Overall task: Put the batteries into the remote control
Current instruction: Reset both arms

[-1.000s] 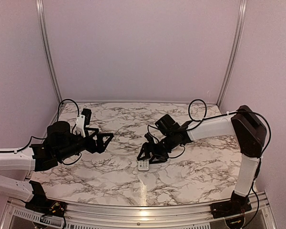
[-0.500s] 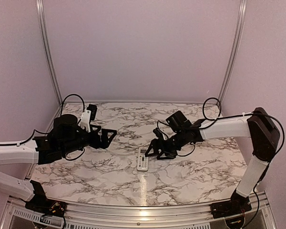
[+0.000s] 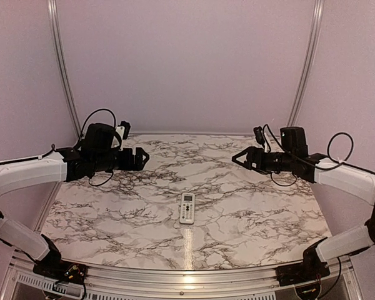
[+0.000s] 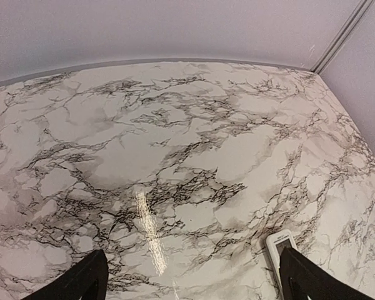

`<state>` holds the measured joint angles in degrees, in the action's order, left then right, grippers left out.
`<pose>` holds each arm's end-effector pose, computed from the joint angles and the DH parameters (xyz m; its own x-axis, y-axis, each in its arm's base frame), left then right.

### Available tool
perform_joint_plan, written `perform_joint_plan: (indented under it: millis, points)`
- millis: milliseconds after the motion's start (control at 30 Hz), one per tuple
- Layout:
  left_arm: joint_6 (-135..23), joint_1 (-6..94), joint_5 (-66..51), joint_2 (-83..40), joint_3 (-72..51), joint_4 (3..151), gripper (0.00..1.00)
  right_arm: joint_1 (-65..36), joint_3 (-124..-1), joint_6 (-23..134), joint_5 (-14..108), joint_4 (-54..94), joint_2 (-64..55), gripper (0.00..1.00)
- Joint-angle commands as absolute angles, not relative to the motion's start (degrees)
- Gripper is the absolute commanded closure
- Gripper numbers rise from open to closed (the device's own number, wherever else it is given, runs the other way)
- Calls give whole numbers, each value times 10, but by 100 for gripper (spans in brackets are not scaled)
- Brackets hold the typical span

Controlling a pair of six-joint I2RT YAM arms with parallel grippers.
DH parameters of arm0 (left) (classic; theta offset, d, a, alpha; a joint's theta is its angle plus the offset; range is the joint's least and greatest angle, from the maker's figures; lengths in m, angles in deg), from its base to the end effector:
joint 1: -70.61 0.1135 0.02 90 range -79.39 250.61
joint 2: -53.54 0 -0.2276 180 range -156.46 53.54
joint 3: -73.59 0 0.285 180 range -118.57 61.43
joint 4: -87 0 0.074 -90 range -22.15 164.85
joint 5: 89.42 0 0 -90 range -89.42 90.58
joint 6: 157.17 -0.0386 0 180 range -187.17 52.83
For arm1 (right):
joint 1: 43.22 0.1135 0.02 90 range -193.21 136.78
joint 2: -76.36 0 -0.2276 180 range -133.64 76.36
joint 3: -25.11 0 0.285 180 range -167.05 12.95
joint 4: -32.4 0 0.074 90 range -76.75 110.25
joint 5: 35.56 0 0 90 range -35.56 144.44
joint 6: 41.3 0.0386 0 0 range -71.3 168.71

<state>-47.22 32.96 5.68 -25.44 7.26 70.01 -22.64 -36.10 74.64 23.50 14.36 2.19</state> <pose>0.2810 -0.2125 0.2189 -0.5548 -0.0012 -0.8320 0.3808 0.8887 -0.2552 0.2996 0.1337 0.2134 -0.7460 0.1207 -0.6550 -0.4312 0.6620 0.6131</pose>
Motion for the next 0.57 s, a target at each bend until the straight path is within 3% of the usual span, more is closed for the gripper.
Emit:
perform_joint_plan:
  millis: [0,133,233,533]
  points:
    - [-445,357,10,-282,98,691,1,-259,-281,763,191,281,42,12]
    - [-420,358,8,-278,144,733,1,-265,-230,755,190,344,36,12]
    - [-403,358,7,-268,177,758,1,-265,-205,746,191,367,28,2]
    - [-373,358,13,-233,236,815,1,-265,-170,743,188,400,14,1]
